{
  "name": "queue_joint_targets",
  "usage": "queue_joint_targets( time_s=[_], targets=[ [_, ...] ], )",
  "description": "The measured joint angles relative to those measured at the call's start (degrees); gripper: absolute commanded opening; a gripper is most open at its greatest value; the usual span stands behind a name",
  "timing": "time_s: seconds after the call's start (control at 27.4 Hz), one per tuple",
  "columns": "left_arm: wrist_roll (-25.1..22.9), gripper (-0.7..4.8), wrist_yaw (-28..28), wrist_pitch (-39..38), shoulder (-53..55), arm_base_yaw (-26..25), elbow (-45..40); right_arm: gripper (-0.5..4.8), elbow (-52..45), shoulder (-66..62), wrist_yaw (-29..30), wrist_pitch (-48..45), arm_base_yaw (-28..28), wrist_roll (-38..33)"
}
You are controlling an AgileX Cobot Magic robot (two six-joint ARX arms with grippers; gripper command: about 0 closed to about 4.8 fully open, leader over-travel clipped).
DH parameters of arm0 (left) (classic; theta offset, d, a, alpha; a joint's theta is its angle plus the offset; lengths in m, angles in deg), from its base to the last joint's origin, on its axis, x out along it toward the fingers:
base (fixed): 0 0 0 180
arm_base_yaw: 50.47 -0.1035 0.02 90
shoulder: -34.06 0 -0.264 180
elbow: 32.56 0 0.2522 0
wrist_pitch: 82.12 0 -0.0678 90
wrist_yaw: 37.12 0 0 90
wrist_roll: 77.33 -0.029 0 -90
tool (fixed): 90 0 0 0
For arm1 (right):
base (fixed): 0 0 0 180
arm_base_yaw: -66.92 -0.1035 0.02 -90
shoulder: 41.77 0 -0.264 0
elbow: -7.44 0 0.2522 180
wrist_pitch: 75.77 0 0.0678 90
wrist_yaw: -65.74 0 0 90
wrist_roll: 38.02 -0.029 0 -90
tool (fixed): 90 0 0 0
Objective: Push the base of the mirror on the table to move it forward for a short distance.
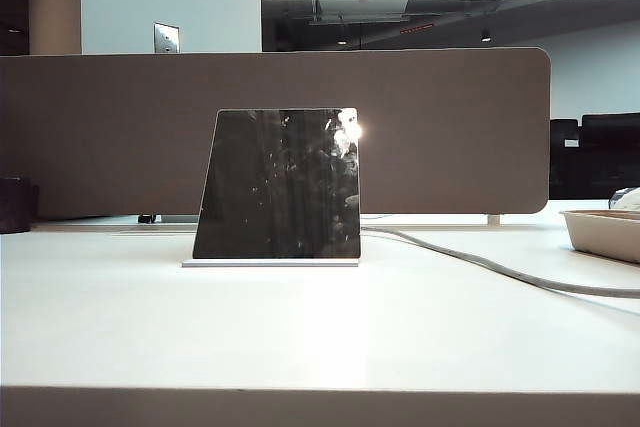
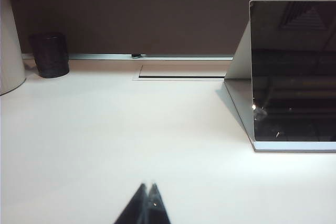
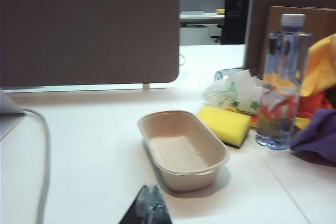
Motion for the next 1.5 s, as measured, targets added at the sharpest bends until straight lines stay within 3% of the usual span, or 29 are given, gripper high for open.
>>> queue_joint_targets(
  time_s=[0.37, 1.5],
  targets=[
    [0.0, -0.01, 0.0, 0.0, 0.0, 0.0, 0.0, -0.01, 0.0, 0.0, 3.5, 0.0, 0.0, 4.5],
    [0.0, -0.01, 0.0, 0.0, 0.0, 0.0, 0.0, -0.01, 0.0, 0.0, 3.9, 0.0, 0.0, 4.6]
  ],
)
